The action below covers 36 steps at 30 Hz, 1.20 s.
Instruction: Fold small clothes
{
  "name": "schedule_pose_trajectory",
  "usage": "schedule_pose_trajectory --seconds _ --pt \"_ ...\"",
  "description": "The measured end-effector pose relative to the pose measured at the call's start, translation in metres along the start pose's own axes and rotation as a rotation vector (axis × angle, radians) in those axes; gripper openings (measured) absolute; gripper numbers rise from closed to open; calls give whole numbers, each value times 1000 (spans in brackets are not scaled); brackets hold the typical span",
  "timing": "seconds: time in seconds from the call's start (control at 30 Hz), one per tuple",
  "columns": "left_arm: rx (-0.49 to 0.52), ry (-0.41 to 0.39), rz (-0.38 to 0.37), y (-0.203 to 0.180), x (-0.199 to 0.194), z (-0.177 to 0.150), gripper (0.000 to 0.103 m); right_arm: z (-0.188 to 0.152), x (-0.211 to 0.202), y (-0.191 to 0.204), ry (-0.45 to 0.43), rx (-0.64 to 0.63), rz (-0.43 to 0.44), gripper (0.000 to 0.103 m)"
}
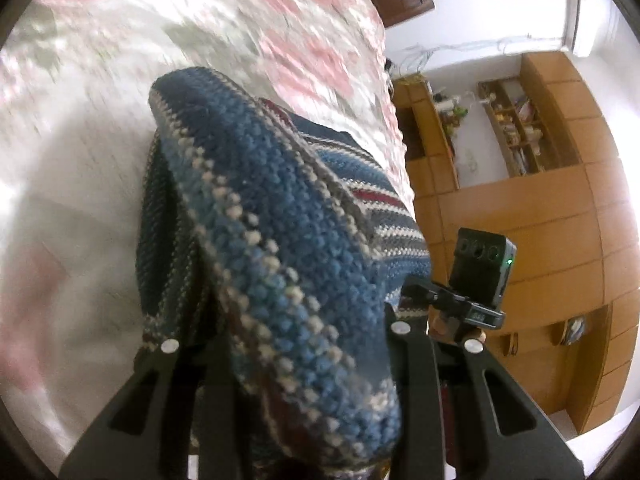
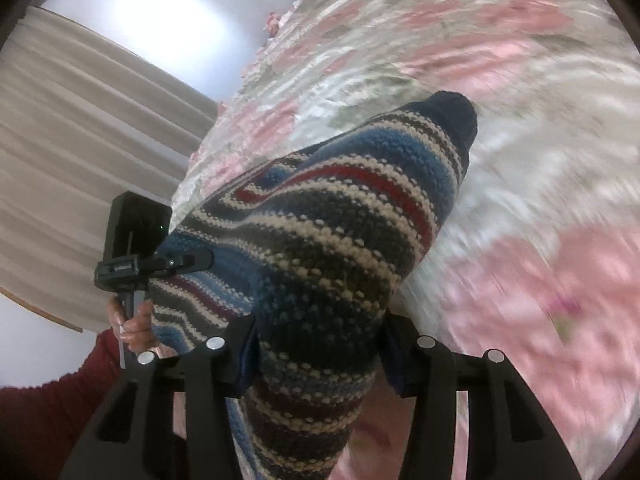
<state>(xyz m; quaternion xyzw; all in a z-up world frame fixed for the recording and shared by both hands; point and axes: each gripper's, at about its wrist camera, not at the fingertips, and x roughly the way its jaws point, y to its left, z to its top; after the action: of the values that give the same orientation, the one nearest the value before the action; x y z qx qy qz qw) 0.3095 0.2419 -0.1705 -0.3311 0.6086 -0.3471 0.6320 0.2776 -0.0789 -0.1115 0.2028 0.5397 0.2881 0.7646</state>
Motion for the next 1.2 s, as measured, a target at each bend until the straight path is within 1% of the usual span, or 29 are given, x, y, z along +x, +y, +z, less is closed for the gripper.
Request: schedule_pose_trajectory --seconds 0.07,0.13,0.2,0.27,0.3,0.33,0.37,0.43,0.5,0.57,0.6,0.67,0.7,0.77,0.8,0.87,0.9,0.93,0.97,1.0,1.03,1.07,1.1,1.13,1.2 --pt "11 26 8 -8 16 -16 28 -24 -12 -11 15 17 -16 50" --pt "34 66 33 -14 37 -33 28 -46 -18 -25 27 41 -35 50" --pt "68 106 86 -15 61 -43 29 -65 -16 -42 45 70 -58 50" --pt "92 130 135 -10 81 -46 31 -82 -9 -59 66 95 -85 50" --pt "112 141 172 -8 91 -48 32 -89 -5 -68 69 107 -90 50" --pt "126 147 201 -4 99 -49 36 -93 -2 -74 60 123 -77 51" --pt "130 149 219 -2 101 -48 43 -94 -1 -77 48 133 -60 52" --pt "104 138 250 3 102 -45 50 -96 -1 -77 35 126 -55 54" --pt "115 117 277 -4 100 -38 56 -97 -2 -74 34 108 -64 56" --pt "163 92 333 -8 88 -34 76 -99 -4 -75 38 103 -66 57" --pt "181 84 352 -9 85 -30 77 -98 -4 -75 38 101 -65 57" --pt "174 103 337 -9 88 -24 80 -99 -4 -75 40 100 -65 58" --pt "155 130 332 -3 94 -20 81 -98 -4 -75 39 102 -63 58" --pt "140 151 306 7 99 -12 86 -99 -3 -76 41 104 -61 59" --pt "134 156 298 10 100 -11 87 -97 -3 -75 42 103 -61 59" --pt "122 163 273 14 107 -10 95 -97 -3 -75 47 103 -60 60" --pt "119 170 258 15 112 -8 95 -95 -1 -75 51 103 -61 60" --pt "116 169 259 15 116 -9 95 -94 -1 -75 53 104 -62 60" --pt "116 169 264 16 119 -14 90 -92 0 -75 55 104 -62 60" --pt "120 171 276 13 122 -14 78 -91 0 -74 56 101 -64 60" --pt "118 177 261 12 122 -18 51 -90 0 -72 57 93 -68 59" --pt "96 188 220 11 123 -20 45 -89 -2 -69 56 86 -72 58" --pt "65 175 203 12 121 -21 41 -88 -3 -68 54 77 -75 57" --pt "61 162 198 10 119 -23 35 -87 -6 -64 50 64 -70 56" --pt "38 137 163 4 113 -28 32 -85 -13 -59 39 44 -70 56"
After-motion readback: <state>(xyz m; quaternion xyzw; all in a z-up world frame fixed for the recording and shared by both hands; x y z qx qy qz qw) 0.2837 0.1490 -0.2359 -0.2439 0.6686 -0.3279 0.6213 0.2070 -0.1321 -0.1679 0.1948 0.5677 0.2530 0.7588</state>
